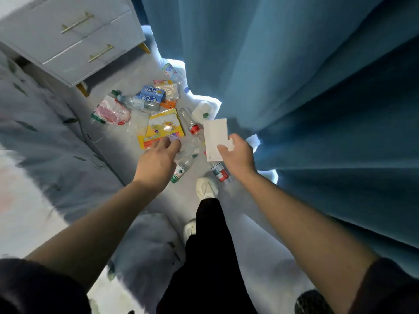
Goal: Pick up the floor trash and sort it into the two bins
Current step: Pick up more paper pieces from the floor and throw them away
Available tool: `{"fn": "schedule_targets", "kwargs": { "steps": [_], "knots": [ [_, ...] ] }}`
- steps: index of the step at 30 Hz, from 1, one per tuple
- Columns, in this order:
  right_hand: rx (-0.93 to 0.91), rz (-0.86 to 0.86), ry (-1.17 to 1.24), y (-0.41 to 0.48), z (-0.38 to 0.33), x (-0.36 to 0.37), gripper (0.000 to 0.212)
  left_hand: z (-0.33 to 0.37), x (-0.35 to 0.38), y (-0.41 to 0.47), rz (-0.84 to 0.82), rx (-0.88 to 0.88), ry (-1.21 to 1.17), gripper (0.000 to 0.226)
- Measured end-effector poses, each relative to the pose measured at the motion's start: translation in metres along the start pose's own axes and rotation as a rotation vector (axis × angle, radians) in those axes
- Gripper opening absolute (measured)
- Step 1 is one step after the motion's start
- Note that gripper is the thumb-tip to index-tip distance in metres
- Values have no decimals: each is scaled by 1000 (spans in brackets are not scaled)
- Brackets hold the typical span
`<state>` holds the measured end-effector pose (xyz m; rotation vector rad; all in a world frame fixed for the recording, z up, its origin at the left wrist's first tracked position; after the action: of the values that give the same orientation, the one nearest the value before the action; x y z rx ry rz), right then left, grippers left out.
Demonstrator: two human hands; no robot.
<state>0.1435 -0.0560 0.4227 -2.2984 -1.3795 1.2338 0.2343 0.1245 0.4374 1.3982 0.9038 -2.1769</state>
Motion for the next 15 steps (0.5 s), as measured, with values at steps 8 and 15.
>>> {"fn": "schedule_targets", "kwargs": {
  "steps": [8,15],
  "knots": [
    [126,79,21,-116,72,-85,11,116,-9,-44,-36,219,35,41],
    [258,174,47,-206,184,-145,12,240,38,-90,-71,391,108,45]
  ]
}}
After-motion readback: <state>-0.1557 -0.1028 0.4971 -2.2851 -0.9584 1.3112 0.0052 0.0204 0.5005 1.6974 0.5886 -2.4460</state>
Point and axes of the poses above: each hand's wrist, its own y-axis towards the middle knuckle, its own x-axis out of the palm, z = x × y, the point moved 3 cm from there along y, towards the middle knuckle, and after that the axes turned 5 degrees about -z, right-handed, at the moved point
